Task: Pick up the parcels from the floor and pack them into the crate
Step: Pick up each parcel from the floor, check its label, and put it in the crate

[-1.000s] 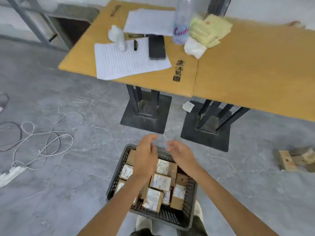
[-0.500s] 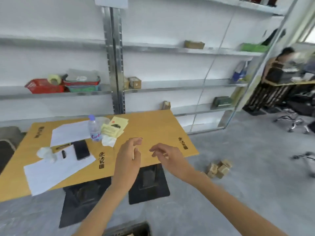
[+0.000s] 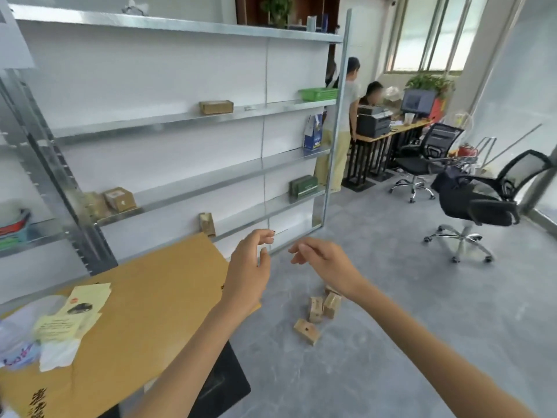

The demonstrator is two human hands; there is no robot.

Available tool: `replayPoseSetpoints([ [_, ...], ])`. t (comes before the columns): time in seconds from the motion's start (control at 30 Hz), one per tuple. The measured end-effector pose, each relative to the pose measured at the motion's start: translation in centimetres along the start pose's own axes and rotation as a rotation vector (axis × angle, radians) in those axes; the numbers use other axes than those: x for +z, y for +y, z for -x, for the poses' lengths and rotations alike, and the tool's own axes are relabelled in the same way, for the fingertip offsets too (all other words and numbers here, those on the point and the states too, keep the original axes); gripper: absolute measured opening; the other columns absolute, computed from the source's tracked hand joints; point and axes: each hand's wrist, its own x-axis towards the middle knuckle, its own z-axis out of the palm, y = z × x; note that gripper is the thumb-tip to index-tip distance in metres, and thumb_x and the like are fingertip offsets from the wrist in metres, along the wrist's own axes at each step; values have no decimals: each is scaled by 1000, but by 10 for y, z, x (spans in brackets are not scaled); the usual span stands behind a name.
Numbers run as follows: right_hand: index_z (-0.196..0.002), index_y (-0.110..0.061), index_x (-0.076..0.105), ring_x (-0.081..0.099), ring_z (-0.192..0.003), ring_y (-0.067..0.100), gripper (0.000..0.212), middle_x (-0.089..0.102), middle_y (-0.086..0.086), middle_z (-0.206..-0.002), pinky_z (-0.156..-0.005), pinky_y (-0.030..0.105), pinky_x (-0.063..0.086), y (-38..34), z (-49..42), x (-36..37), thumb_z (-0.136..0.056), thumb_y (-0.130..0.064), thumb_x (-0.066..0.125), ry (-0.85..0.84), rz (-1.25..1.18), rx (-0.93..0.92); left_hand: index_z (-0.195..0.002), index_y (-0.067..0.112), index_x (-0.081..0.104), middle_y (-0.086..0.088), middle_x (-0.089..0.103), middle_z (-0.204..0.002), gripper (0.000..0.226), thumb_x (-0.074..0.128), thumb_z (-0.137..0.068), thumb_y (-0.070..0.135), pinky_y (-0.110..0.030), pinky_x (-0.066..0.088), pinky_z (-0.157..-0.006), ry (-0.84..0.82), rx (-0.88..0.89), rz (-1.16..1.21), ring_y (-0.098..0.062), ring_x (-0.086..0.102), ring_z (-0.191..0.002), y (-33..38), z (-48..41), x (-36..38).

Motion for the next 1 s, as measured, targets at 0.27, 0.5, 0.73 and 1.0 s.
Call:
replayPoseSetpoints([
  [0.27, -97, -11, 66, 65, -83, 11, 24, 71, 4, -86, -72, 9, 45, 70, -50, -117, -100, -11, 42, 27, -11, 61, -116, 21, 56, 10, 60, -111, 33, 44, -92, 2, -5, 36, -81, 1, 35, 30, -2, 53, -107, 33, -88, 113],
  [0.5, -99, -7, 67, 65, -83, 16, 24, 72, 12, -90, -69, 8, 46, 112, -75, -147, -99, -6, 42, 43, -95, 124, -115, 21, 56, 10, 60, -112, 32, 45, -92, 2, 2, 32, -84, -35, 26, 37, -1, 53, -108, 24, -117, 159],
  [0.73, -102, -7, 66, 65, -82, 14, 24, 71, 10, -91, -69, 9, 47, 142, -112, -147, -99, -6, 42, 38, -114, 178, -115, 18, 57, 8, 61, -112, 32, 44, -91, 0, -3, 33, -86, -36, 3, 19, -3, 54, -107, -10, -149, 171],
  [1.0, -103, -7, 65, 66, -86, 20, 24, 71, 8, -91, -75, 22, 49, 182, -170, -133, -99, -7, 41, 59, -98, 288, -113, 18, 57, 6, 61, -112, 32, 44, -91, -1, -1, 33, -83, -102, -40, 12, -2, 53, -104, -69, -206, 182],
])
